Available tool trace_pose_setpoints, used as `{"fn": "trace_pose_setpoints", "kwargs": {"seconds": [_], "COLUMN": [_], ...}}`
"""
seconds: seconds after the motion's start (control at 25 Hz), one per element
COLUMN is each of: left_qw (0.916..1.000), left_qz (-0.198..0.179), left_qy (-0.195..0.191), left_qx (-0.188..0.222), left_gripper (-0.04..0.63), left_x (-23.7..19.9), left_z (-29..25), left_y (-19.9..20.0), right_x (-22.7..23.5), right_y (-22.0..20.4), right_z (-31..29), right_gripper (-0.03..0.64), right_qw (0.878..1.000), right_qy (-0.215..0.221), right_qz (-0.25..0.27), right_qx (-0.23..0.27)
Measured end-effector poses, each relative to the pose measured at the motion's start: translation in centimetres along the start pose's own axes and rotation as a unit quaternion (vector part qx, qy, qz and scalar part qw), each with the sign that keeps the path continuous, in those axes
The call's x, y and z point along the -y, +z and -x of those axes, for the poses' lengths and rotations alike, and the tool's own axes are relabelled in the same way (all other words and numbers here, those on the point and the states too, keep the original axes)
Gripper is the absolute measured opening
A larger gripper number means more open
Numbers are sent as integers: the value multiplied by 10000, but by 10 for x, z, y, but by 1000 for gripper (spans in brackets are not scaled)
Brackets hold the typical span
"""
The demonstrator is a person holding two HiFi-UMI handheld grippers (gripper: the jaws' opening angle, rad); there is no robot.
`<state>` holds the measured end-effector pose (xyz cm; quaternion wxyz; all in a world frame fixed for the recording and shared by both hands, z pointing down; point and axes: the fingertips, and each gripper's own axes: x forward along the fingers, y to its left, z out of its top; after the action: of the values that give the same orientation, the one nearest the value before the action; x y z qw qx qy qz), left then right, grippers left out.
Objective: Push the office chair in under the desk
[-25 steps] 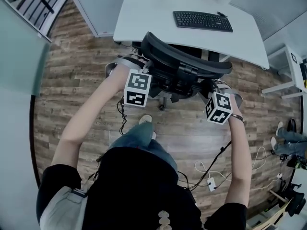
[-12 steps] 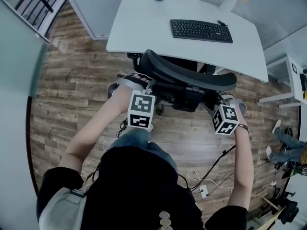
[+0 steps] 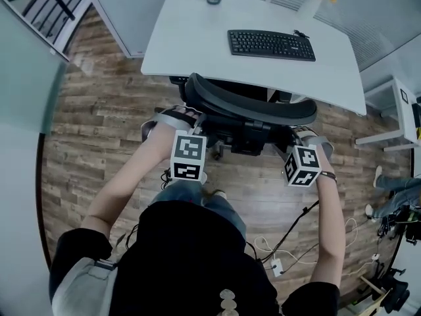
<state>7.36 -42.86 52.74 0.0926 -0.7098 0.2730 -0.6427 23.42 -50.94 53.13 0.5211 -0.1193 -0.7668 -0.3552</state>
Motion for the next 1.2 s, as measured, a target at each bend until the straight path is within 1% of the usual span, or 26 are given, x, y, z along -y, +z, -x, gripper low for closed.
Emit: {"fn": "trace_pose_setpoints", "kwargs": {"seconds": [0.16, 0.24, 0.32, 0.4, 0.48, 0.6, 0.68, 0.76, 0.84, 0.88, 0.92, 1.0, 1.04, 1.12, 1.16, 1.2], "left_qw": [9995, 9992, 9987, 9969, 9926, 9830, 9750, 9672, 9610, 9571, 9517, 9367, 9292, 9150, 9058, 8939], "left_qz": [105, 176, 175, 50, -83, -6, 102, 173, 326, 444, 576, 895, 1087, 1558, 1838, 2133], "left_qy": [101, 148, 283, 562, 931, 1494, 1851, 2150, 2390, 2540, 2735, 3191, 3382, 3644, 3775, 3926], "left_qx": [-277, -340, -396, -544, -778, -1068, -1224, -1339, -1356, -1319, -1268, -1128, -1024, -756, -575, -364], "left_gripper": [104, 106, 112, 123, 135, 155, 175, 187, 180, 172, 141, 34, 11, 9, 9, 9], "left_x": [-1, -1, -2, -5, -8, -9, -10, -11, -9, -8, -7, -9, -10, -14, -16, -20], "left_z": [-2, -3, -1, 1, 3, 10, 18, 28, 40, 47, 56, 75, 84, 98, 105, 111], "left_y": [-3, -3, -3, -3, -3, -6, -9, -10, -10, -10, -9, -10, -11, -12, -13, -13], "right_x": [0, 0, 1, 1, 1, -3, -3, -1, 1, 2, 3, 5, 5, 8, 11, 13], "right_y": [-1, -1, -1, -2, -2, 0, 0, -2, -3, -2, 0, 5, 8, 14, 18, 21], "right_z": [-1, -1, 0, 1, 3, 9, 18, 28, 40, 47, 54, 67, 74, 88, 94, 101], "right_gripper": [102, 101, 103, 107, 118, 138, 158, 160, 156, 144, 160, 136, 115, 91, 62, 10], "right_qw": [10000, 9999, 9998, 9997, 9995, 9987, 9976, 9958, 9934, 9918, 9898, 9846, 9809, 9692, 9604, 9496], "right_qy": [-64, -77, -98, -155, -240, -349, -480, -672, -869, -973, -1078, -1295, -1412, -1682, -1839, -1996], "right_qz": [56, 104, 141, 167, 211, 256, 258, 281, 211, 152, 84, -118, -268, -685, -934, -1197], "right_qx": [13, 19, 30, 42, 73, 270, 434, 556, 718, 819, 926, 1169, 1312, 1663, 1875, 2101]}}
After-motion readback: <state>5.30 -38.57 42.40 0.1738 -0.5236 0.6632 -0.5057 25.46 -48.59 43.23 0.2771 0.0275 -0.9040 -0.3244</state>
